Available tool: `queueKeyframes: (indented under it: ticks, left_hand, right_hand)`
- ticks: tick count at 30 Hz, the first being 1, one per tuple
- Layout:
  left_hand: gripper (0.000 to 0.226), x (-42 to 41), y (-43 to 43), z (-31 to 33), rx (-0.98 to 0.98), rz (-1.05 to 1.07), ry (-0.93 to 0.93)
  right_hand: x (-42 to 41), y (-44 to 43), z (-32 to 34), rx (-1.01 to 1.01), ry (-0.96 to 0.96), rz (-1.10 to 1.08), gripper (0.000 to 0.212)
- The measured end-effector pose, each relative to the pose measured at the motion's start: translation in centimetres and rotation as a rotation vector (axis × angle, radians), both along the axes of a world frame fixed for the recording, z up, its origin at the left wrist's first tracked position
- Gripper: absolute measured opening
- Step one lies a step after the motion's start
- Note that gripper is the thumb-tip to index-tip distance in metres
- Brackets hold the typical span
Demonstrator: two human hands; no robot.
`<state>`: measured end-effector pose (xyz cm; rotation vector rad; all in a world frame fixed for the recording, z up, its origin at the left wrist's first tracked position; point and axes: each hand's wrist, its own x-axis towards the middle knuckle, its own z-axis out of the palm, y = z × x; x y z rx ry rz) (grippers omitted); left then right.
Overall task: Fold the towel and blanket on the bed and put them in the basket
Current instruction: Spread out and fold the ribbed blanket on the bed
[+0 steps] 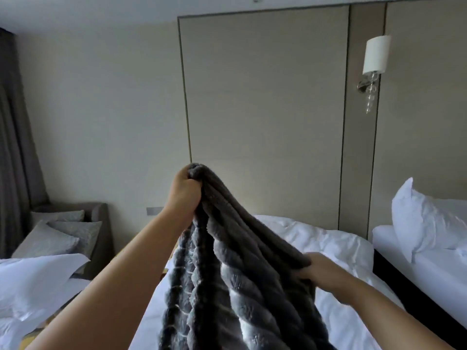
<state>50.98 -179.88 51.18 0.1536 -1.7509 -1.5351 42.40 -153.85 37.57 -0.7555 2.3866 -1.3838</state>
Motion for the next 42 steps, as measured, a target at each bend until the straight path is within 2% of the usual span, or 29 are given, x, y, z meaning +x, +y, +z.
queueKeyframes:
  ticks: [4, 7, 8, 10, 11, 12, 15, 17, 19, 21, 25, 27, 29, 34, 36, 38, 42]
  left_hand:
    - [0.018, 0.7, 0.3, 1.6, 0.014, -0.091, -0.145]
    - [0.035, 2.1, 1.5, 2.2, -0.301, -0.33, -0.221]
    - [0.048, 2.2, 2.1, 2.4, -0.434, -0.368, -0.267]
    - [0.084, 1.9, 3.8, 2.8, -0.677, -0.305, -0.372]
    - [0.091, 1.6, 4.7, 2.9, -0.793, -0.264, -0.404]
    - [0.082, 1.3, 5.7, 2.9, -0.903, -0.241, -0.419]
    - [0.019, 0.6, 7.1, 3.4, -1.117, -0.079, -0.403]
    - [0.01, 0.5, 6.6, 3.8, -1.196, 0.082, -0.319]
    - [0.005, 0.6, 5.8, 3.9, -1.176, 0.157, -0.181]
    - [0.009, 0.7, 5.5, 4.0, -1.098, 0.168, -0.06]
    - [0.012, 0.5, 4.5, 4.6, -0.948, 0.252, 0.05]
    - [0.015, 0.4, 3.3, 5.0, -0.895, 0.315, 0.074]
    - [0.016, 0.5, 2.0, 5.5, -0.857, 0.356, 0.07]
    - [0.017, 1.6, -2.0, 6.5, -0.817, 0.472, 0.001]
    - [0.015, 1.9, -3.4, 6.4, -0.823, 0.496, -0.038]
    - [0.016, 1.7, -4.4, 6.3, -0.823, 0.49, -0.122]
    - [0.032, 1.3, -7.1, 7.5, -0.795, 0.346, -0.416]
  right_hand:
    - [-0.5, -2.0, 8.1, -0.27, 0.343, -0.286, 0.015]
    - [0.6, -3.0, 12.1, -0.274, 0.509, -0.324, 0.02]
    - [1.1, -3.4, 13.0, -0.257, 0.537, -0.315, 0.021]
    - [2.5, -4.2, 14.2, -0.211, 0.595, -0.28, 0.015]
    - [3.2, -4.5, 14.7, -0.196, 0.628, -0.255, 0.011]
    - [3.7, -4.7, 15.0, -0.19, 0.663, -0.235, 0.008]
    - [4.4, -4.4, 15.6, -0.208, 0.687, -0.223, 0.007]
    - [4.1, -3.4, 15.5, -0.219, 0.559, -0.168, 0.013]
    - [3.5, -2.3, 15.0, -0.191, 0.376, -0.043, 0.017]
    - [3.1, -1.4, 13.8, -0.163, 0.188, 0.076, 0.012]
    - [1.9, -0.4, 9.2, -0.061, -0.057, 0.151, 0.021]
    - [1.4, 0.5, 6.7, 0.153, -0.099, 0.16, 0.023]
    - [1.0, 1.7, 4.6, 0.379, -0.09, 0.121, 0.015]
    - [-1.1, 5.1, 3.1, 0.661, -0.042, -0.122, 0.009]
    - [-2.2, 5.9, 3.5, 0.643, 0.03, -0.206, 0.01]
    - [-3.6, 6.4, 4.8, 0.565, 0.184, -0.329, 0.011]
    - [-5.3, 6.9, 11.1, 0.097, 0.289, -0.649, 0.009]
